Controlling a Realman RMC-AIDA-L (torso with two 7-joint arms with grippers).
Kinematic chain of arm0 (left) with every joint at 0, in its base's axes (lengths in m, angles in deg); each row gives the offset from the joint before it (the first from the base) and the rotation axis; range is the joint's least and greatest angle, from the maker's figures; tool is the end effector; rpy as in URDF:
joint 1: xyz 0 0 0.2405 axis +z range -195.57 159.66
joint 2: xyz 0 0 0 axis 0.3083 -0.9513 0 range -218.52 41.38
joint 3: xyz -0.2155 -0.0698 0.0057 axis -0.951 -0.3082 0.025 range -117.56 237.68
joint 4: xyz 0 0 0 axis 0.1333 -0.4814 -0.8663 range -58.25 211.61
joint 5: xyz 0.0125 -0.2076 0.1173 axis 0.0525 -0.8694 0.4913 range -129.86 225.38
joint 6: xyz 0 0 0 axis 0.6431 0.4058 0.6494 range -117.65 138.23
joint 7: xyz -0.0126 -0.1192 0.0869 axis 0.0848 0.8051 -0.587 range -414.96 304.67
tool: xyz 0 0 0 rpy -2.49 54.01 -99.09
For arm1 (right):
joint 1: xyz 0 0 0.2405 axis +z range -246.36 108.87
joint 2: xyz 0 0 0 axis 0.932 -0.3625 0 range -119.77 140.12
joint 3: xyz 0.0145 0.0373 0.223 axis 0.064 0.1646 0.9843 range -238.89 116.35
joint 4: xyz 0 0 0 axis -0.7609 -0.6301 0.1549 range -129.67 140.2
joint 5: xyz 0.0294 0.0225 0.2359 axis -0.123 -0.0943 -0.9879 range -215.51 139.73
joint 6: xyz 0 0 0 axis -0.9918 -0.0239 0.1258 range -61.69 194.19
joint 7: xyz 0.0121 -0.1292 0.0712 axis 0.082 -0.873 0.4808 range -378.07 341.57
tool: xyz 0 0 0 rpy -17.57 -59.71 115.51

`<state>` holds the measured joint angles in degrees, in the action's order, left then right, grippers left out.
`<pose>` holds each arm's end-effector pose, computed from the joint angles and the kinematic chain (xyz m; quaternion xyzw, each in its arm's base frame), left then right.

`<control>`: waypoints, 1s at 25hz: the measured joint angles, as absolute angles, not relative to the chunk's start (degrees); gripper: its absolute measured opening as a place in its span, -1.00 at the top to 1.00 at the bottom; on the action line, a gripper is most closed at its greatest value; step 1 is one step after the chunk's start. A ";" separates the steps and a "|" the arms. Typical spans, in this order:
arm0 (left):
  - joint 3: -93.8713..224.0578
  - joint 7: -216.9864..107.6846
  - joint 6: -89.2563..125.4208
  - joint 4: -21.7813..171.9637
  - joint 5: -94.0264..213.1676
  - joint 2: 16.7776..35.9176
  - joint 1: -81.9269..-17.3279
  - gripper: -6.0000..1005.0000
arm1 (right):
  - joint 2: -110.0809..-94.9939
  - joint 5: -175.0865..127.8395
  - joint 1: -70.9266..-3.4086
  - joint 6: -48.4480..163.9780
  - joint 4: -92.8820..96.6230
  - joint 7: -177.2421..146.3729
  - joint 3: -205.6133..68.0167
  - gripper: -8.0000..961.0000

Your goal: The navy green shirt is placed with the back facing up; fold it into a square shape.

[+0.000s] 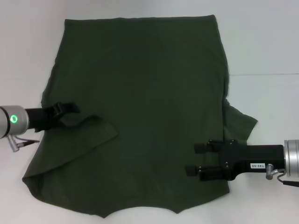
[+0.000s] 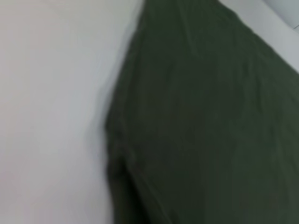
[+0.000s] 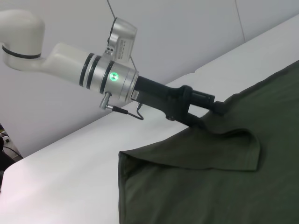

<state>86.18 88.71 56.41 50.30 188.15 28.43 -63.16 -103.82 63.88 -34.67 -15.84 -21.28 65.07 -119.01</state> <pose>-0.3023 0.4400 0.0180 -0.6312 -0.6815 -0.1907 0.3174 0.2470 0.3505 -0.0188 -0.9385 0.2573 0.2174 0.0752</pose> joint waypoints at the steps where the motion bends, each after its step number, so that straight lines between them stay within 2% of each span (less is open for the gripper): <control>1: 86.22 88.67 56.57 50.30 187.27 28.46 -63.42 -0.60 | -103.82 63.88 -34.66 -15.84 -21.28 65.07 -119.01 -0.91; 7: 86.16 84.96 54.44 50.32 179.91 28.84 -66.68 -0.60 | -103.78 63.88 -34.64 -15.84 -21.28 65.07 -119.01 -0.91; 14: 86.35 62.58 53.07 50.31 152.65 31.92 -67.83 -0.59 | -103.88 63.89 -34.16 -15.40 -21.28 65.10 -119.03 -0.91; 20: 86.13 54.59 59.66 52.12 145.13 32.04 -63.86 -0.59 | -103.99 63.74 -34.28 -14.55 -21.28 65.35 -119.01 -0.91; 25: 86.13 41.13 76.02 51.74 141.41 31.70 -58.87 -0.59 | -103.99 63.53 -34.07 -14.32 -21.29 65.95 -118.04 -0.91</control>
